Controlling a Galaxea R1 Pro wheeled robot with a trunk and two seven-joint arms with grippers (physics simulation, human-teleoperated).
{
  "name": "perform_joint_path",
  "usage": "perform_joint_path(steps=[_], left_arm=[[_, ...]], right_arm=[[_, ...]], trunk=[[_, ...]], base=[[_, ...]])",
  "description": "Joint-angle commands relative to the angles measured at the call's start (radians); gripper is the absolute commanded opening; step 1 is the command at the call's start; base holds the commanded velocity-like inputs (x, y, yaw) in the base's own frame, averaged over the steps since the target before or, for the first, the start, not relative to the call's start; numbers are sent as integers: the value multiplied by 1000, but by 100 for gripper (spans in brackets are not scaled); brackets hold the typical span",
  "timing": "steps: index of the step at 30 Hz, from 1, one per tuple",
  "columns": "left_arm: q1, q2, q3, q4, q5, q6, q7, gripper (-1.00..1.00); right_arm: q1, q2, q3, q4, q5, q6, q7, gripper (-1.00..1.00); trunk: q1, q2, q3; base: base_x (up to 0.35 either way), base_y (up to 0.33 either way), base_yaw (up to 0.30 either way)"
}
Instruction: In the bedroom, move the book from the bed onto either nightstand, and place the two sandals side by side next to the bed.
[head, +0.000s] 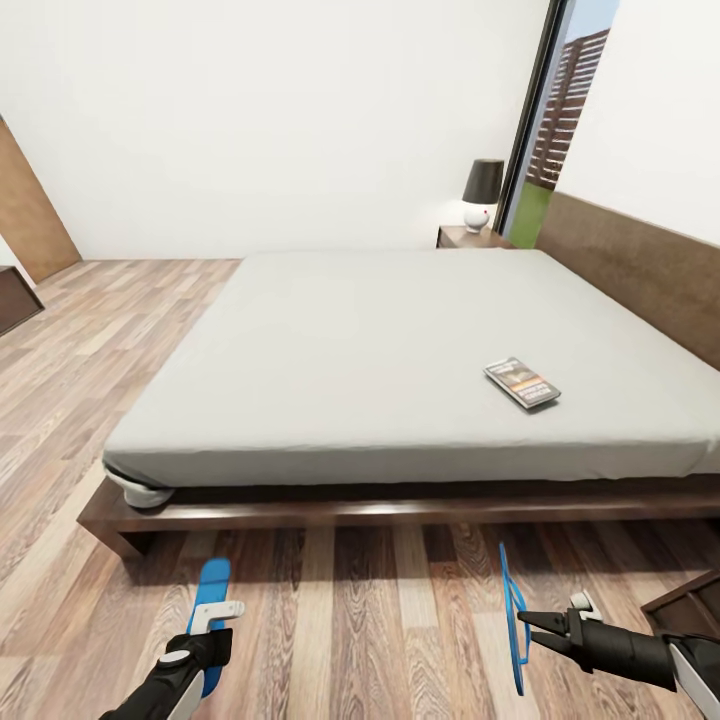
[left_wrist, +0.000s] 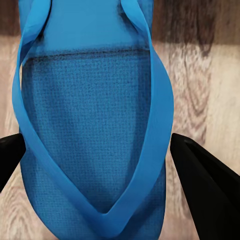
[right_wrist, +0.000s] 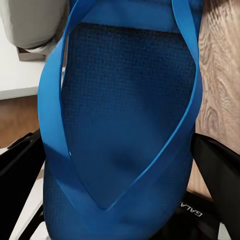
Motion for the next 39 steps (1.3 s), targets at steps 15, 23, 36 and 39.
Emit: perform_joint_path(steps=[15,23,36,39], left_arm=[[0,-2,-14,-2,11,6,9,-100],[0,-3,-14,-2,13,7,9,-100],[0,-23,-13,1,15,6,9,-100],[0,-23,-12,1,15,6,8,-100]], right_arm=[[0,0,-1,0,-4,9,0,-100],[0,0,-1,0,-4,10,-1,-100],[0,-1,-1,0,-3,11,-1,-100],[0,0,-1,0,-3,11,-1,-100]], trunk=[[57,-106,-48],[88,-162,-73],[138,-253,-114],[149,-274,-123]], base=[[0,0,0],[0,0,0],[0,0,0],[0,0,0]])
